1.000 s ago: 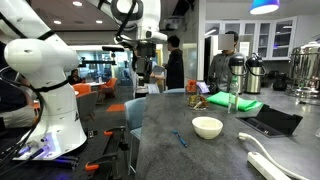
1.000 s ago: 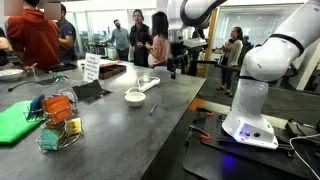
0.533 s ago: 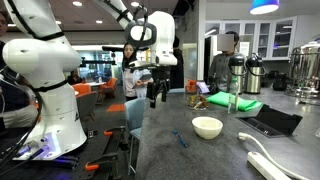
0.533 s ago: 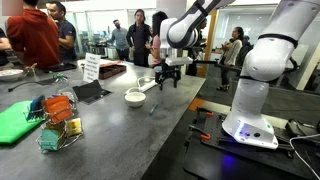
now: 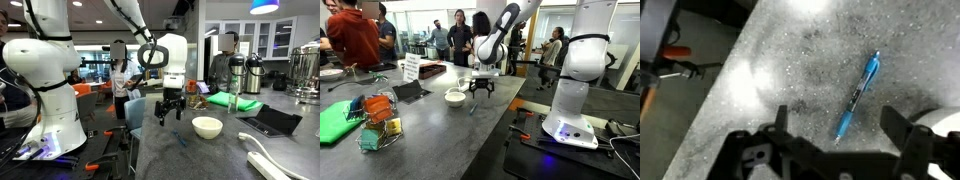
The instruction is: Pick the pen and put it in the bowl
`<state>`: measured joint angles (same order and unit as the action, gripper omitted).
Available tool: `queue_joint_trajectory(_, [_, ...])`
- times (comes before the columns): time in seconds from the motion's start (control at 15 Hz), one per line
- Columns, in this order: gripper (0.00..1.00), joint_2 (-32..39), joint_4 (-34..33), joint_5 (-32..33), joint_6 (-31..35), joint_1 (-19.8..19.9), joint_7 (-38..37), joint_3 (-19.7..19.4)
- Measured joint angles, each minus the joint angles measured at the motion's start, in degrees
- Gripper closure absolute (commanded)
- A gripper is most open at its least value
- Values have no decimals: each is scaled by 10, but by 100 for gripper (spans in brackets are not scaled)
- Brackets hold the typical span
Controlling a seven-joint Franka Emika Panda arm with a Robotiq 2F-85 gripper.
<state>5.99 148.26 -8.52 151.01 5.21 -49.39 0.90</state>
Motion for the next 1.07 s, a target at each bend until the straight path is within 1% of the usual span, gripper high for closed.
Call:
queue_joint_trajectory(0.27, [0, 62, -29, -67, 47, -14, -48, -18])
queue_joint_trajectory(0.47, [4, 99, -50, -101, 66, -24, -50, -23])
queue_joint_trajectory(0.67, [13, 125, -66, -112, 71, -32, -50, -31])
queue_joint_trajectory(0.73, [26, 130, -70, -115, 72, -34, -50, -34])
queue_joint_trajectory(0.8, [36, 135, -74, -118, 72, -35, -50, -37])
queue_joint_trajectory(0.93, [43, 140, -79, -122, 72, -35, -50, -40])
queue_joint_trajectory(1.0, [44, 142, -82, -123, 72, -35, -50, -41])
queue_joint_trajectory(1.07, [39, 144, -83, -125, 72, -35, -50, -42])
